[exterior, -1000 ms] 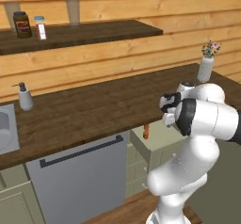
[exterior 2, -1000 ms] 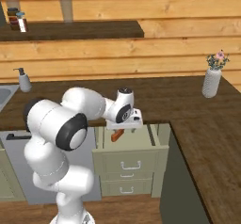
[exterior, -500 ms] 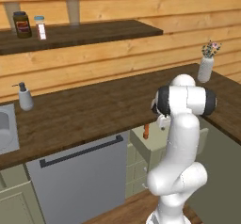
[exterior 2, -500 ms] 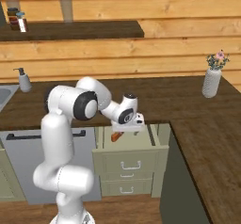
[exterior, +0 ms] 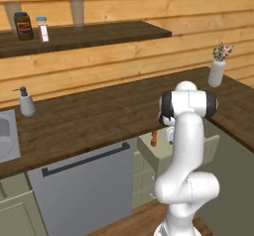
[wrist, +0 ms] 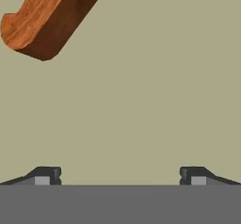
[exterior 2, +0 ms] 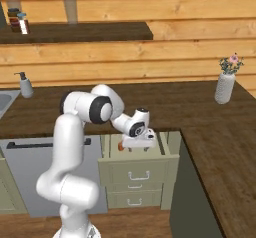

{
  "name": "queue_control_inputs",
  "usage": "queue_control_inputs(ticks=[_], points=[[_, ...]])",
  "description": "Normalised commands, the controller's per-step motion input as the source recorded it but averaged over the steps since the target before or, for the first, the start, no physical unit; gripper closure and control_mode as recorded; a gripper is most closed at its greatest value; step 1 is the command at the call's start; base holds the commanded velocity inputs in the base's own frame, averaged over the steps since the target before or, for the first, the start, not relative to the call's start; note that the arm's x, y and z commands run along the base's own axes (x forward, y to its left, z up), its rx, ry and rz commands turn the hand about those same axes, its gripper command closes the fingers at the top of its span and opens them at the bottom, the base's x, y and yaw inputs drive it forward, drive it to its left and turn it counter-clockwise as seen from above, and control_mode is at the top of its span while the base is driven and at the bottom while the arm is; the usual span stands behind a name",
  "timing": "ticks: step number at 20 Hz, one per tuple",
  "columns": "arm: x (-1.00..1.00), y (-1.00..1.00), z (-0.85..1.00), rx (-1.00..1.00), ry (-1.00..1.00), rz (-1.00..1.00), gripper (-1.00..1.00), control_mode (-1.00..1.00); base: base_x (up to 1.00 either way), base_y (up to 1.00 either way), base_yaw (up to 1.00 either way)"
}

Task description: Pick up the knife from the drawer and place it on the cutting board. Then place the meat from the plate to the cutting board.

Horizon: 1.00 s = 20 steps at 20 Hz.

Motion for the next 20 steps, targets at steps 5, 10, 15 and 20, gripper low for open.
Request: queue_control_inputs(ticks=[5,10,15,20], points=[[0.00,-0.09,-0.33,0.00,0.06,0.04,-1.00,-1.00,0.00,0.00,0.00],[-0.23,-0.03,-0.01,0.00,0.00,0.00,-1.00,-1.00,0.00,0.00,0.00],[-0.27,-0.09,-0.04,0.00,0.00,0.00,-1.00,-1.00,0.00,0.00,0.00],[-0.34,-0.05,-0.08,0.00,0.00,0.00,-1.00,-1.00,0.00,0.00,0.00]])
